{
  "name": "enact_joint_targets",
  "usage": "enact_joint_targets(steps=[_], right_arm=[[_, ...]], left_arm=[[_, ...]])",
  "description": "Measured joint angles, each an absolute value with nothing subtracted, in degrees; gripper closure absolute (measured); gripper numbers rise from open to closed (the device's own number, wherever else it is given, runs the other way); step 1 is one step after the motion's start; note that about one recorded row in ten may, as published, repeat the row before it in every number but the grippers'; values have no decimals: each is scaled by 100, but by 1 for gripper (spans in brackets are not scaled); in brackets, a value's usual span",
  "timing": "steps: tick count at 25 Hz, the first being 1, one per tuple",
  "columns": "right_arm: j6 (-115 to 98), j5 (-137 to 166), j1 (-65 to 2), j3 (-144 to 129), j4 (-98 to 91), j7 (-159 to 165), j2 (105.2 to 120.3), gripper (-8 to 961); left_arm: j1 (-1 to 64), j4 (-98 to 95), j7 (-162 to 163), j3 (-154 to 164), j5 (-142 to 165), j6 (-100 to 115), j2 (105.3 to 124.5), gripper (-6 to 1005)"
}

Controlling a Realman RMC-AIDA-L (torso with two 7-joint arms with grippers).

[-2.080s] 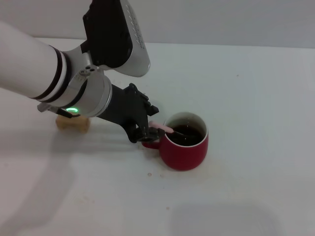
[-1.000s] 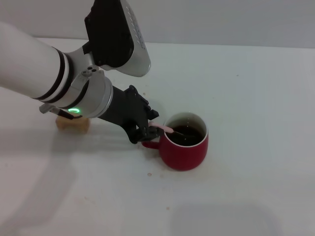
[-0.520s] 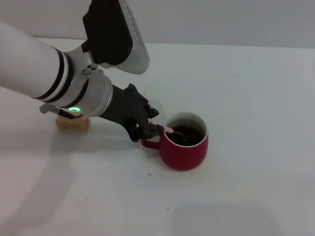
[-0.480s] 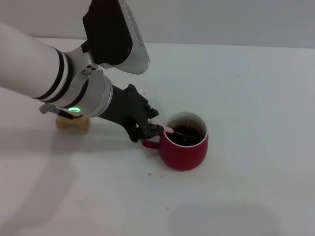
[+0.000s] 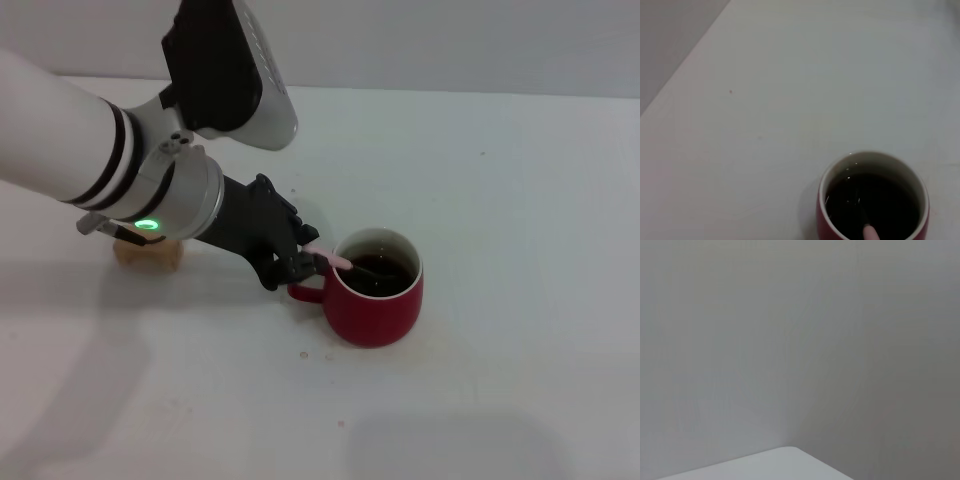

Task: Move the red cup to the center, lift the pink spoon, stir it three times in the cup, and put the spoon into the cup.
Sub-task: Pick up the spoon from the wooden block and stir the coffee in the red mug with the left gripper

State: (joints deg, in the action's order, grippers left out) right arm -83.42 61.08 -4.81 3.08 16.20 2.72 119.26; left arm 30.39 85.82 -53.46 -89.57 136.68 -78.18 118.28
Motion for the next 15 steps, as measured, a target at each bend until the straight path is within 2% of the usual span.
enact_joint_targets(steps=[5,15], right_arm=[[-8340,6108,-492,308,1626,273,11927,952],[-8339,6108,-498,308,1625,272,11926,952]], left_arm=[[3075,8552,-5293,-9044,13630,-7827,11822,767],[3114,8485,-5355,-9114,13501,-7878,11804,846]])
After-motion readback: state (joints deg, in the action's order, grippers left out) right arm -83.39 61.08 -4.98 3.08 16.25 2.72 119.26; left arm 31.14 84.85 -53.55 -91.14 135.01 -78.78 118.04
